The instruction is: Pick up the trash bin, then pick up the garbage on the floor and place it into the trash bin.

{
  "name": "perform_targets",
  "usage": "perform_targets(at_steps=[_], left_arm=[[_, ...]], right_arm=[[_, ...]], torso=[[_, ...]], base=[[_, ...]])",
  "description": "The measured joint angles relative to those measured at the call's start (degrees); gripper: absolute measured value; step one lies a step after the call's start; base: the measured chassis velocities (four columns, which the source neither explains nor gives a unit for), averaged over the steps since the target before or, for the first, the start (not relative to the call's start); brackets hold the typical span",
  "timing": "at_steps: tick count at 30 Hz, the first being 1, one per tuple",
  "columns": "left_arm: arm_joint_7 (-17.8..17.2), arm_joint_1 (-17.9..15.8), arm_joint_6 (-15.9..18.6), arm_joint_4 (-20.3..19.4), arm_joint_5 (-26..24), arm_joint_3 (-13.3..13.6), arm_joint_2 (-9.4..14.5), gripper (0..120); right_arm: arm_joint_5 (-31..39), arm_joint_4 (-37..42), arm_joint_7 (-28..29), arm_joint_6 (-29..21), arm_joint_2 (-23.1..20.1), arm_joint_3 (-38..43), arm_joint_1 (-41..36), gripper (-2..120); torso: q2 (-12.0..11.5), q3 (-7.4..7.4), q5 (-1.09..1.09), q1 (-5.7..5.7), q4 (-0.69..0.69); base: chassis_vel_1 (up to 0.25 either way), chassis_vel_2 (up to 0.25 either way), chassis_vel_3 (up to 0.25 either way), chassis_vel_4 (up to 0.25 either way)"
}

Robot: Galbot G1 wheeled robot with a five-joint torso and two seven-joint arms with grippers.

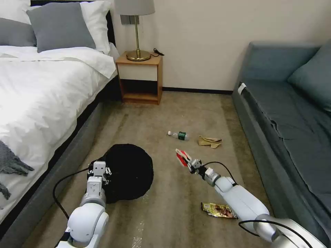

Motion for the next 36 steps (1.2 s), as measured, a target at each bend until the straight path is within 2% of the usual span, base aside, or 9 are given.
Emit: perform_targets(at_steps=[2,5,7,10,15,17,20,26,36], left_arm=[[0.0,-0.25,0.0,0.33,-0.06,0.26,0.02,4],[0.0,-0.58,0.0,0.45,-0.06,0.37,0.14,4],[0.01,-0.73,0.0,0.45,-0.06,0.36,0.33,4],[0.06,-1.17,0.1,0.45,-0.18,0.06,0.94,4],[0.07,-1.55,0.35,0.44,-0.36,-0.21,1.35,4],[0.08,-1.86,0.79,0.15,-0.87,-0.38,2.01,4],[0.05,-2.25,1.05,-0.08,-1.25,-0.54,2.5,4],[-0.03,-2.75,1.3,-0.59,-1.39,-0.31,2.53,4],[-0.33,-3.39,2.03,-1.67,-1.29,0.67,2.21,4]], right_arm=[[1.94,2.45,1.02,-0.19,2.28,1.8,0.6,0],[4.23,6.08,1.74,-0.92,3.21,1.87,0.76,0],[6.04,9.01,2.12,-1.74,3.27,1.16,0.69,0],[11.57,17.61,2.73,-4.13,2.7,-1.59,-0.57,0],[14.37,23.93,3.09,-5.77,2.27,-3.34,-2.16,0],[16.13,30.14,3.19,-7.19,1.75,-4.82,-4.05,0],[16.75,34.21,3.2,-7.85,1.26,-5.63,-5.64,0],[16.68,37.98,3.02,-8.25,0.08,-6.89,-8.32,0],[13.95,38.72,2.44,-7.9,-1.72,-8.93,-12.18,0]], torso=[[0.0,0.0,0.02,0.0,0.02],[0.0,0.0,0.01,0.0,0.02],[0.0,0.0,0.01,0.0,0.01],[0.0,0.0,0.01,0.0,0.01],[0.0,0.0,0.01,0.0,0.01],[0.0,0.0,0.01,0.0,0.01],[0.0,0.0,0.01,0.0,0.01],[0.0,0.0,0.01,0.0,0.01],[0.0,0.0,0.02,0.0,0.0]], base=[[0.0,0.0,0.0,0.0],[0.0,0.0,0.0,0.0],[0.0,0.0,0.0,0.0],[0.0,0.0,0.0,0.0],[0.0,0.0,0.0,0.0],[0.0,0.0,0.0,0.0],[0.0,0.0,0.0,0.0],[0.0,0.0,0.0,0.0],[0.0,0.0,0.0,0.0]])
